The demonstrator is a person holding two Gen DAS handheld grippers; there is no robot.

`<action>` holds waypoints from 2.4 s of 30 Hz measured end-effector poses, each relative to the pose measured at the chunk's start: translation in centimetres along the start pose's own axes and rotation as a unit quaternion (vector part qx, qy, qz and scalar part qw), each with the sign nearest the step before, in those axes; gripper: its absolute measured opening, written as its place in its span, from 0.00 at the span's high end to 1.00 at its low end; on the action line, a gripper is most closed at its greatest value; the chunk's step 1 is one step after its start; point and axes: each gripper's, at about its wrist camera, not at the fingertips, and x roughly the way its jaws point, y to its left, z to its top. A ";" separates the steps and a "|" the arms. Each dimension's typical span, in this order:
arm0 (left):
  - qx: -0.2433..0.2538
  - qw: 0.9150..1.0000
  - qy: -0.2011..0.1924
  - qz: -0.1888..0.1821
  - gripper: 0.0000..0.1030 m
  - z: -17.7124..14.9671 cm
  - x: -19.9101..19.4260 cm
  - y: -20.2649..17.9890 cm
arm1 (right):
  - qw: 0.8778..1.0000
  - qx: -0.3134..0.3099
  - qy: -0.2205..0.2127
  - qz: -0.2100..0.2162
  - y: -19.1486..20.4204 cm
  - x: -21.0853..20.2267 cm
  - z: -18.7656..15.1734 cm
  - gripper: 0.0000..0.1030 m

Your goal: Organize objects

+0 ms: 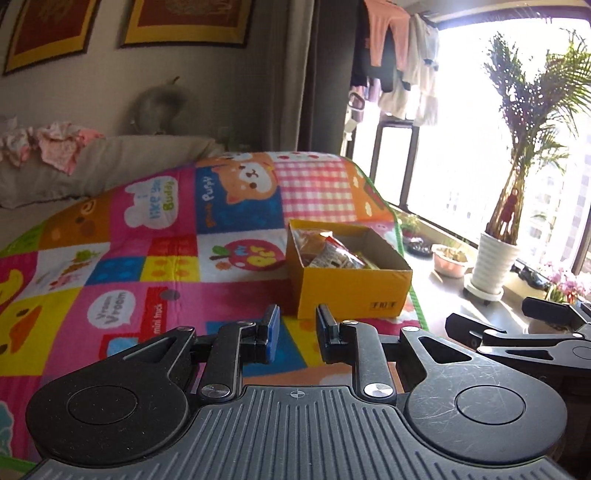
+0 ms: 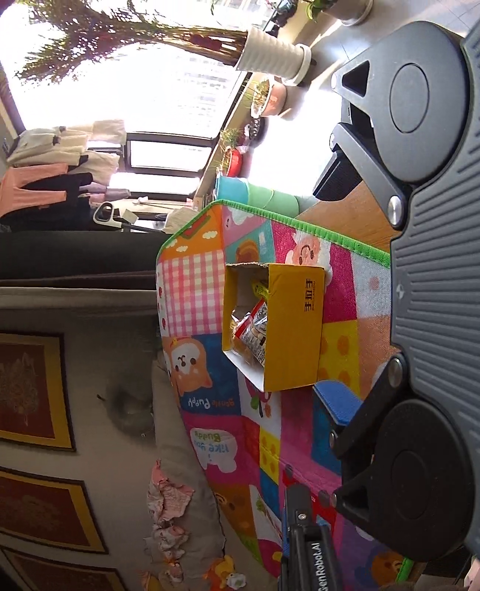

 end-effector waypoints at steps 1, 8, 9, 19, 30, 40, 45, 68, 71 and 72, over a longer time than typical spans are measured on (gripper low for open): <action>-0.002 1.000 -0.001 -0.002 0.77 0.0 -0.2 -0.1 | 1.000 0.000 -0.005 0.000 0.1 -0.2 0.1 0.00; 0.007 0.999 0.039 -0.024 0.82 -0.7 0.7 -1.0 | 1.000 0.003 -0.014 0.004 0.8 -0.8 0.1 0.00; 0.007 0.999 0.043 -0.028 0.83 -0.9 0.8 -1.0 | 1.000 0.004 -0.012 0.005 0.7 -0.8 0.1 0.00; 0.027 0.999 0.027 -0.004 0.83 -1.4 0.9 -1.7 | 0.999 0.029 0.022 0.004 -0.1 0.8 -0.5 0.00; 0.033 0.999 0.027 0.021 0.83 -1.6 0.8 -2.0 | 1.000 0.027 0.011 0.006 0.3 0.5 -0.8 0.00; 0.033 0.999 0.034 0.023 0.83 -1.8 0.8 -2.0 | 0.999 0.027 0.020 0.014 0.4 0.7 -1.0 0.00; 0.032 0.998 0.045 0.030 0.83 -1.8 1.3 -1.9 | 0.999 0.027 0.025 0.016 0.3 0.9 -1.1 0.00; 0.023 0.995 0.087 0.035 0.83 -2.5 3.5 -1.4 | 0.998 0.015 0.062 0.015 0.5 3.8 -1.6 0.00; 0.023 0.995 0.089 0.036 0.83 -2.5 3.7 -1.4 | 0.998 0.016 0.065 0.015 0.5 4.1 -1.7 0.00; 0.023 0.995 0.090 0.036 0.83 -2.5 3.7 -1.4 | 0.998 0.016 0.065 0.015 0.5 4.2 -1.7 0.00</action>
